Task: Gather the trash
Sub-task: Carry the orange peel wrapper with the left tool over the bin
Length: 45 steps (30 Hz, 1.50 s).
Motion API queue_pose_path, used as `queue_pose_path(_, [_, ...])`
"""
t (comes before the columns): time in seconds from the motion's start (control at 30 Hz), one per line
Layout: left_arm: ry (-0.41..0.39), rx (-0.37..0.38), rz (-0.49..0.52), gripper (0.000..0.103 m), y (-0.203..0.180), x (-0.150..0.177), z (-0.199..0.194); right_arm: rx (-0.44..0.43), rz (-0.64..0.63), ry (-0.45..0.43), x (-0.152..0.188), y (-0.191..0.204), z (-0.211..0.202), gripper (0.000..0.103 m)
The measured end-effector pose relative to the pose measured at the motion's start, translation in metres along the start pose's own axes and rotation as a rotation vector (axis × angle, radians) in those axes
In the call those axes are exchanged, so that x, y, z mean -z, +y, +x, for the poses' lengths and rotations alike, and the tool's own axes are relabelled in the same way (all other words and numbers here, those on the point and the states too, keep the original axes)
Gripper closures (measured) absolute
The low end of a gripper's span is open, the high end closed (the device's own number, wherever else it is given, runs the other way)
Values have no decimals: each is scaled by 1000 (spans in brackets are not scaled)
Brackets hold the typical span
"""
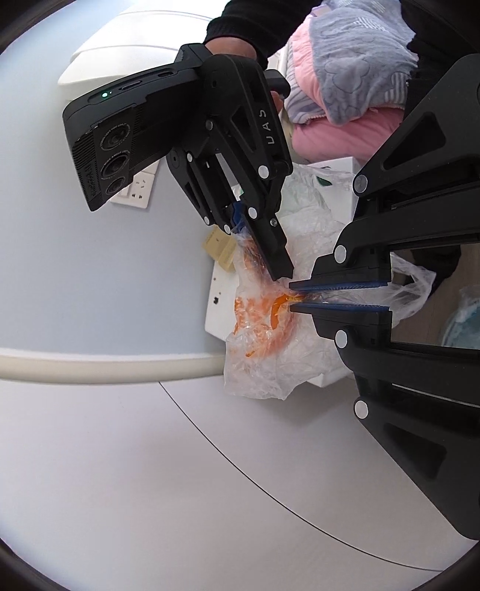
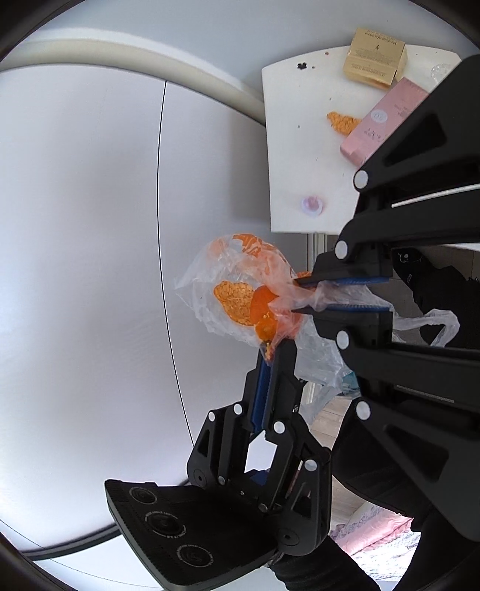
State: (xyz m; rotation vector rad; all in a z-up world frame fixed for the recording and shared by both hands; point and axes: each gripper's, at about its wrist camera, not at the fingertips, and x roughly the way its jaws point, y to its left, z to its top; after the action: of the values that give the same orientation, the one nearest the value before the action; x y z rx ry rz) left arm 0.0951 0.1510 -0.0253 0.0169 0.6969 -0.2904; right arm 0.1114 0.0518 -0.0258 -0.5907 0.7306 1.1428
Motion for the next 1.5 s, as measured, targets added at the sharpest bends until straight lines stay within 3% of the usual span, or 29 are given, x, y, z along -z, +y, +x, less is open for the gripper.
queue_pose_path(0.57, [73,-136,-179,98,41,118,-50,-132,-92,108,8,50,121,93])
queue_pose_path(0.63, [90,-181,-187,98,44,133,-50,-145,-98,121,12,54,140,93])
queue_pose_path(0.93, [189,-231,-310,98,73,212,-35,-182,-84,220,40,73,233,93])
queue_pose_path(1.5, [327,-175,-541,98,122,334,17,-233,-53,445,92,71,389,93])
